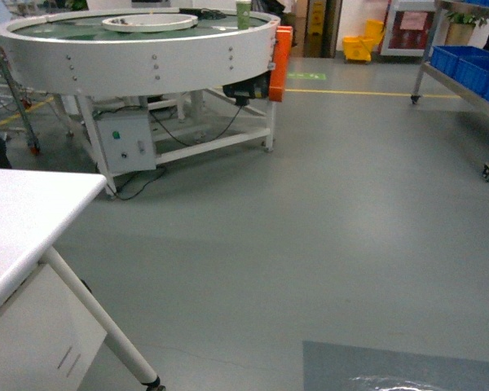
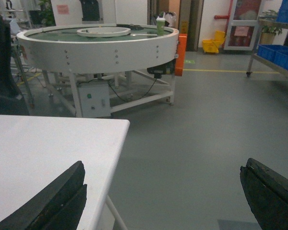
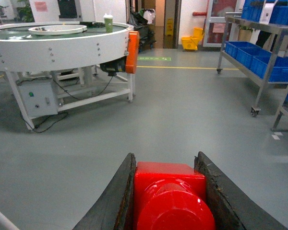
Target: Pick red block from blue box to shelf
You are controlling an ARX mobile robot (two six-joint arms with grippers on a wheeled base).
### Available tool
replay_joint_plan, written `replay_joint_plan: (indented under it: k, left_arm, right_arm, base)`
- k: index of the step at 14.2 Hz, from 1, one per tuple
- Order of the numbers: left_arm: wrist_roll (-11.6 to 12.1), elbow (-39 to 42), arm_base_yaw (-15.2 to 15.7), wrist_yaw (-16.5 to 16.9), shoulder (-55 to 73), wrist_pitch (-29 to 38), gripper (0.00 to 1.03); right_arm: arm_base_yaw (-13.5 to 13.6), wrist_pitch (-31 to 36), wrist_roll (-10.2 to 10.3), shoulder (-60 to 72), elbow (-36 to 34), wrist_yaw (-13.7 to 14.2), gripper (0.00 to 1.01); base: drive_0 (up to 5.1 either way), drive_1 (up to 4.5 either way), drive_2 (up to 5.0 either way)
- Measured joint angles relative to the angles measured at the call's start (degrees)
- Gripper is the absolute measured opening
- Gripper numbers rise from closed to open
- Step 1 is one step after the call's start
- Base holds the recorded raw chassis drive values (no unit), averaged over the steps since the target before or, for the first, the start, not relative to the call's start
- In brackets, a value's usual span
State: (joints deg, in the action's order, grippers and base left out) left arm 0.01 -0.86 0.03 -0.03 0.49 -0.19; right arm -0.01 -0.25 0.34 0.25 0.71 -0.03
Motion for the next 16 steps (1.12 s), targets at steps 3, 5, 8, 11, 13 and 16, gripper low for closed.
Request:
replay_joint_plan:
  k: [3,5,8,11,13,16]
  left_arm:
    - [0.0,0.0,0.0,0.0,0.0,0.0,0.98]
    - [0.0,0.0,0.0,0.0,0.0,0.0,0.98]
    - [0.0,0.0,0.0,0.0,0.0,0.0,0.98]
    - [0.0,0.0,-0.1,0.0,0.0,0.0,0.98]
    - [0.0,0.0,-0.1,0.0,0.0,0.0,0.98]
    - [0.0,0.0,-0.1,0.0,0.0,-0.2,0.98]
  right_arm:
    - [0.0,0.0,0.0,0.0,0.0,0.0,0.29]
    - [0.0,0.0,0.0,0.0,0.0,0.0,0.29]
    - [0.0,0.0,0.0,0.0,0.0,0.0,0.29]
    - [0.0,0.0,0.0,0.0,0.0,0.0,0.29]
    - [0.0,0.0,0.0,0.0,0.0,0.0,0.29]
    - [0.0,0.0,0.0,0.0,0.0,0.0,0.29]
  base:
    - [-1.6,-1.56,-1.6]
    - [-1.6,-1.56,-1.6]
    - [-1.6,-1.56,-1.6]
    - [-1.6,-1.56,-1.6]
    - [-0.1,4.03,-4.2]
    - [-0.1,4.03,-4.2]
